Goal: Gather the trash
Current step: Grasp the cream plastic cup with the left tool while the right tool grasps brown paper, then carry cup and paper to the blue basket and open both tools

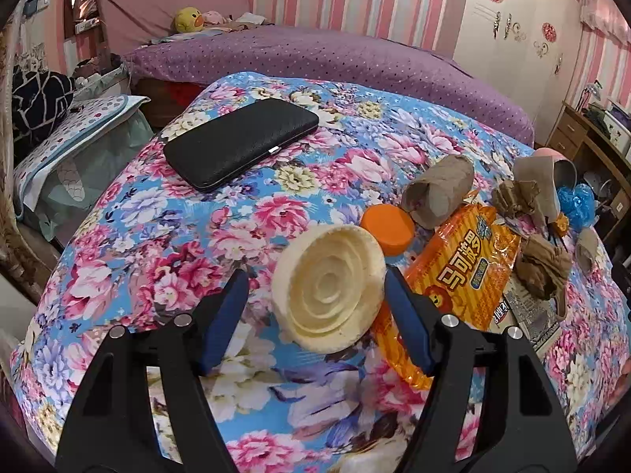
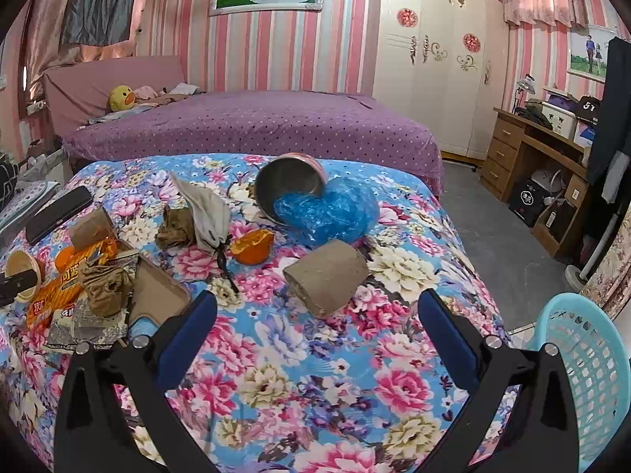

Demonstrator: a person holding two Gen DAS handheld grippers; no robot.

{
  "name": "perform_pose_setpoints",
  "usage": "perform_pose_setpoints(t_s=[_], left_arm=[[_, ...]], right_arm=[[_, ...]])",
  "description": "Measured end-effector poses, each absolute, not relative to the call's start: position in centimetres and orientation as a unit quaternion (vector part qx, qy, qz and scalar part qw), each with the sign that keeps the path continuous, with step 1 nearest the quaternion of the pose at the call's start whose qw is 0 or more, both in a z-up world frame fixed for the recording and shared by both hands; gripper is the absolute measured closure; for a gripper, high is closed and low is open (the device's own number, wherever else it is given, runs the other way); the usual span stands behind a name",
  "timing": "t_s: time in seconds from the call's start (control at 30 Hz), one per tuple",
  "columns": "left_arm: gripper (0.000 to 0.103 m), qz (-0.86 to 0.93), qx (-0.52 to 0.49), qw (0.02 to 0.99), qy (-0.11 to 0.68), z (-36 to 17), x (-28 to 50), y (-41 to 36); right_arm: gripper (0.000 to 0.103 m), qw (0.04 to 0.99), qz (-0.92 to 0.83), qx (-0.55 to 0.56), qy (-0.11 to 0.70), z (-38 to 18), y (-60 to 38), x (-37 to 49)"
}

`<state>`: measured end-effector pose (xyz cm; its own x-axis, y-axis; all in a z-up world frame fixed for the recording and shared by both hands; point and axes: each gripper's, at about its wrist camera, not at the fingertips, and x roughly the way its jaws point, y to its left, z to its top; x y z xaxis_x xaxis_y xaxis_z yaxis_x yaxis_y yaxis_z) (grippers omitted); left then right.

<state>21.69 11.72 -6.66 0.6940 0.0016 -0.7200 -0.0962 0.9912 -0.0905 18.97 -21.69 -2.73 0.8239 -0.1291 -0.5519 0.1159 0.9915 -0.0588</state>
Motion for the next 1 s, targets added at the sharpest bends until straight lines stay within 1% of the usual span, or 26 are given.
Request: perform_pose_setpoints(t_s=[0.03, 0.1, 0.17, 0.2, 0.23, 0.27, 0.3, 0.37, 0.6, 0.77, 0.93, 0.97, 1.0], left_arm=[[0.032, 0.027, -0.056, 0.919, 0.389, -6.6, 21.7, 11.4], [0.022, 0.036, -0.044, 0.923, 0.381, -6.5, 21.6, 10.8], [0.021, 0.044, -0.031, 0.923, 0.380, -6.6, 21.8, 10.3], [0.022, 0.046, -0.028, 0.920, 0.387, -6.9, 22.0, 10.2], [0.025, 0.047, -0.029, 0.919, 0.392, -7.0, 22.1, 10.3], [0.037, 0.044, -0.040, 0.916, 0.396, -7.1, 22.2, 10.7], [0.043, 0.038, -0.054, 0.914, 0.400, -7.2, 22.3, 11.2], [0.043, 0.026, -0.088, 0.911, 0.402, -7.2, 22.1, 12.3], [0.043, 0.026, -0.128, 0.918, 0.374, -4.9, 20.0, 15.1], [0.043, 0.037, -0.092, 0.929, 0.357, -3.6, 18.9, 15.4], [0.043, 0.038, -0.055, 0.932, 0.355, -3.7, 18.7, 14.9], [0.043, 0.032, -0.063, 0.932, 0.356, -3.7, 18.7, 15.0], [0.043, 0.029, -0.070, 0.931, 0.356, -3.7, 18.8, 15.0]], right_arm=[[0.004, 0.955, -0.063, -0.014, 0.291, -2.8, -21.5, 19.0], [0.004, 0.954, -0.060, -0.020, 0.292, -2.9, -21.1, 19.0], [0.004, 0.954, -0.058, -0.024, 0.293, -3.0, -20.7, 19.0], [0.004, 0.954, -0.057, -0.024, 0.293, -3.1, -20.6, 19.0], [0.004, 0.954, -0.057, -0.025, 0.294, -3.2, -20.4, 19.0], [0.004, 0.954, -0.056, -0.026, 0.294, -3.2, -20.3, 19.0], [0.004, 0.954, -0.055, -0.028, 0.294, -3.2, -20.1, 18.9], [0.004, 0.954, -0.053, -0.029, 0.293, -3.1, -19.7, 18.8], [0.004, 0.959, -0.012, -0.025, 0.283, -2.7, -16.7, 18.9], [0.004, 0.958, 0.041, -0.025, 0.283, -2.7, -12.8, 19.5], [0.004, 0.952, 0.063, -0.036, 0.296, -3.2, -10.1, 20.8], [0.008, 0.948, 0.066, -0.039, 0.308, -3.6, -9.7, 21.3], [0.024, 0.945, 0.072, -0.038, 0.316, -3.8, -9.5, 21.7]])
